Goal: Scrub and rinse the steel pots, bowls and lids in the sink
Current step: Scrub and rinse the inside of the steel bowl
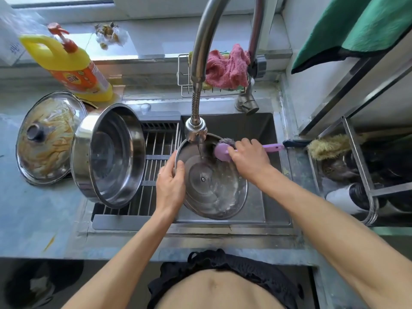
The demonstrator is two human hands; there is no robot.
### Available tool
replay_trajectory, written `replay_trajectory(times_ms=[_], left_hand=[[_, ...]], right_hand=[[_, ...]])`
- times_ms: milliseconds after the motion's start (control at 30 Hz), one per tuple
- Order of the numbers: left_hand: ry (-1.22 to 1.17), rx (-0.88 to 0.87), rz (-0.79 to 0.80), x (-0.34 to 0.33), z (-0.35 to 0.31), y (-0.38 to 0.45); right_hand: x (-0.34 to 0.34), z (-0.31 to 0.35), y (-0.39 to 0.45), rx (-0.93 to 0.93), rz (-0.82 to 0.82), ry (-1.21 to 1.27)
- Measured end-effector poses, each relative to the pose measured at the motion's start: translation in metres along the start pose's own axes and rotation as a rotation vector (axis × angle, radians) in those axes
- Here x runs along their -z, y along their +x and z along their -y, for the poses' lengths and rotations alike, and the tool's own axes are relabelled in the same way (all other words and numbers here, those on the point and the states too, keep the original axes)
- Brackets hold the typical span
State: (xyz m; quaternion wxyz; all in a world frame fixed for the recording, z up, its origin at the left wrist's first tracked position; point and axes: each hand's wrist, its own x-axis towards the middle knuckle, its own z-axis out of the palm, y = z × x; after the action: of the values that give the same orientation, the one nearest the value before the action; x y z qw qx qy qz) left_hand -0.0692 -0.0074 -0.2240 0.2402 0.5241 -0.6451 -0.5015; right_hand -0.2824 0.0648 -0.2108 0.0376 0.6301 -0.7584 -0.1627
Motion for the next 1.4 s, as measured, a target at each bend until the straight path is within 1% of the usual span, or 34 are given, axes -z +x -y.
replay_trajectory(times_ms=[33,100,167,200,267,333,367,433,500,533,600,700,800,867,933,1000,1067,1133,1233,1333,1400], left_hand=[[0.009,-0.008,-0.023,0.001,-0.002,0.003],[0.016,-0.010,-0.053,0.002,-0.005,0.009],[0.016,0.002,-0.058,0.001,-0.005,0.013],[0.014,0.003,-0.058,0.001,-0.006,0.013],[-0.008,0.016,-0.077,0.001,-0.006,0.013],[-0.080,0.075,-0.100,0.002,-0.006,0.015],[-0.127,0.115,-0.104,0.001,-0.004,0.016],[-0.219,0.183,-0.091,0.000,0.000,0.015],[-0.303,0.244,-0.074,-0.004,0.005,0.015],[-0.344,0.289,-0.068,-0.007,0.006,0.015],[-0.416,0.412,-0.029,-0.016,0.010,0.017],[-0.474,0.623,0.092,-0.030,0.012,0.017],[-0.521,0.794,0.194,-0.043,0.016,0.014],[-0.534,0.843,0.243,-0.050,0.018,0.017],[-0.563,0.828,0.252,-0.053,0.020,0.023],[-0.628,0.779,0.208,-0.051,0.017,0.031],[-0.666,0.704,0.143,-0.045,0.012,0.038],[-0.651,0.610,0.116,-0.036,0.009,0.044],[-0.529,0.396,0.124,-0.019,-0.007,0.041],[-0.362,0.216,0.128,-0.005,-0.022,0.035],[-0.201,0.166,0.120,0.001,-0.031,0.035]], right_hand=[[0.000,-0.001,-0.004,-0.025,0.147,0.021],[0.003,0.001,-0.013,-0.066,0.346,0.141],[0.005,0.009,-0.022,-0.076,0.441,0.257],[0.003,0.013,-0.026,-0.099,0.453,0.325],[-0.003,0.019,-0.036,-0.196,0.389,0.483],[-0.010,0.020,-0.045,-0.377,0.298,0.628],[-0.013,0.019,-0.048,-0.483,0.281,0.714],[-0.017,0.018,-0.053,-0.666,0.310,0.961],[-0.020,0.015,-0.056,-0.734,0.346,1.153],[-0.020,0.013,-0.058,-0.742,0.324,1.186],[-0.018,0.006,-0.063,-0.762,0.226,1.150],[0.000,-0.005,-0.067,-0.751,0.067,0.969],[0.020,-0.012,-0.069,-0.652,-0.030,0.735],[0.026,-0.014,-0.072,-0.572,-0.120,0.632],[0.023,-0.012,-0.076,-0.534,-0.211,0.630],[0.010,-0.008,-0.078,-0.556,-0.227,0.684],[-0.005,-0.003,-0.079,-0.618,-0.222,0.788],[-0.018,0.005,-0.076,-0.724,-0.130,0.924],[-0.035,0.018,-0.063,-0.866,0.112,1.154],[-0.053,0.027,-0.050,-0.891,0.335,1.316],[-0.055,0.031,-0.047,-0.883,0.456,1.395]])
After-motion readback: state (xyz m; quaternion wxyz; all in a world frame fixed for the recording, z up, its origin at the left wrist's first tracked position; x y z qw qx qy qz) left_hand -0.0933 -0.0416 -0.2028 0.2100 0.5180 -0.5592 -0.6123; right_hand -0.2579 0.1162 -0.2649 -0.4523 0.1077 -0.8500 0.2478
